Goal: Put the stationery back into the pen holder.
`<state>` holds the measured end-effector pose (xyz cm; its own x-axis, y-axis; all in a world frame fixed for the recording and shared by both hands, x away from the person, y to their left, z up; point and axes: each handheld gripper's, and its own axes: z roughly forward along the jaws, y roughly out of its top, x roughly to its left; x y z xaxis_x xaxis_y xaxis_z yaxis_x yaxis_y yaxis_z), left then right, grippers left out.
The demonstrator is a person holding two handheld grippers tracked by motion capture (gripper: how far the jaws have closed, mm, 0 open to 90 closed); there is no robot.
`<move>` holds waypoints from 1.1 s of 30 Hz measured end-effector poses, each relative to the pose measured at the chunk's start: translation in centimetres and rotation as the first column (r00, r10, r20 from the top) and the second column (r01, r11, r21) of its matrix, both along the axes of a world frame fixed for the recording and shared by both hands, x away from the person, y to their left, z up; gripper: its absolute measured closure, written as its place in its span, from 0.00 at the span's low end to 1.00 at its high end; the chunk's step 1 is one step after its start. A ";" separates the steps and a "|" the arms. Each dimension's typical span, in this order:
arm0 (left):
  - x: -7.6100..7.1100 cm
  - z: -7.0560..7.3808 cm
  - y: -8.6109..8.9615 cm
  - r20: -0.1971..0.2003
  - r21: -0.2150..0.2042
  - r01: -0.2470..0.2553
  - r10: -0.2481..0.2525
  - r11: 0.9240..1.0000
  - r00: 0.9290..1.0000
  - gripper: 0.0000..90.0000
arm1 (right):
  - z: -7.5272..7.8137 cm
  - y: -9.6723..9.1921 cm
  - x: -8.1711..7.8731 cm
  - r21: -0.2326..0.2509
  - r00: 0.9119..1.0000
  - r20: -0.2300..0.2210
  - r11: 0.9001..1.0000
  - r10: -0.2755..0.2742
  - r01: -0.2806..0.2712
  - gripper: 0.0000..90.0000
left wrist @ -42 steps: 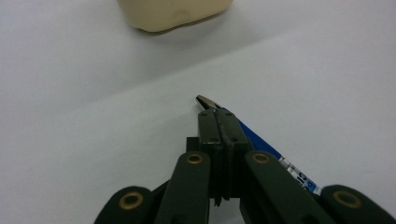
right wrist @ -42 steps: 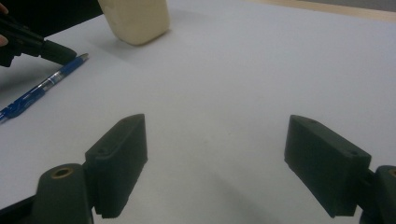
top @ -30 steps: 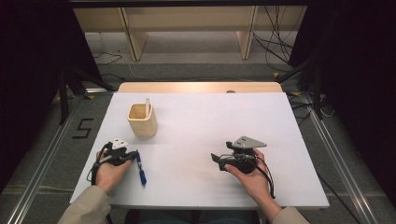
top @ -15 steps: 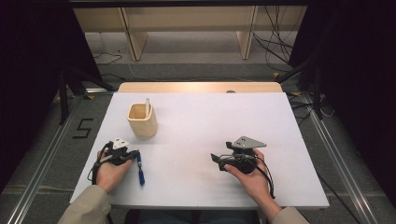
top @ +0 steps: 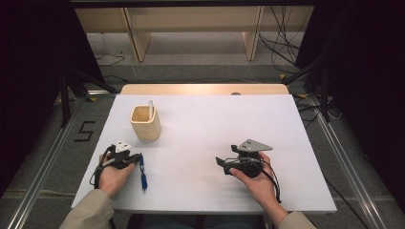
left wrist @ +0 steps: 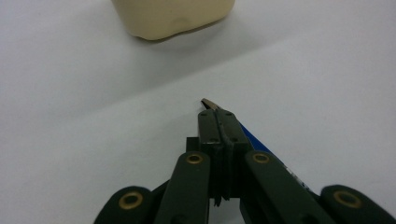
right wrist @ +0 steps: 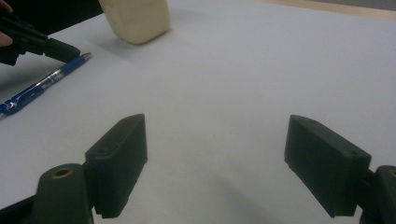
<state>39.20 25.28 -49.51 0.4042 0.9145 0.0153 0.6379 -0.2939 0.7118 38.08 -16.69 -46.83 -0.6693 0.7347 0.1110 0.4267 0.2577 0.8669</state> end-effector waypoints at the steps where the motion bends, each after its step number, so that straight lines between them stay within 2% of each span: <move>1: 0.0 0.0 0.0 0.000 -0.001 -0.001 0.001 1.000 1.000 1.00 | 0.0 0.0 0.0 0.000 1.000 -0.001 1.000 0.000 0.000 0.25; 9: 0.4 -0.1 0.0 0.002 -0.007 -0.003 0.003 1.000 1.000 1.00 | 0.0 0.1 0.0 -0.001 1.000 -0.002 1.000 0.000 0.000 0.25; 33: 1.1 -0.2 -0.2 0.026 -0.016 0.046 -0.046 0.999 0.999 0.99 | -0.1 0.1 0.0 -0.002 1.000 -0.001 1.000 0.001 -0.001 0.25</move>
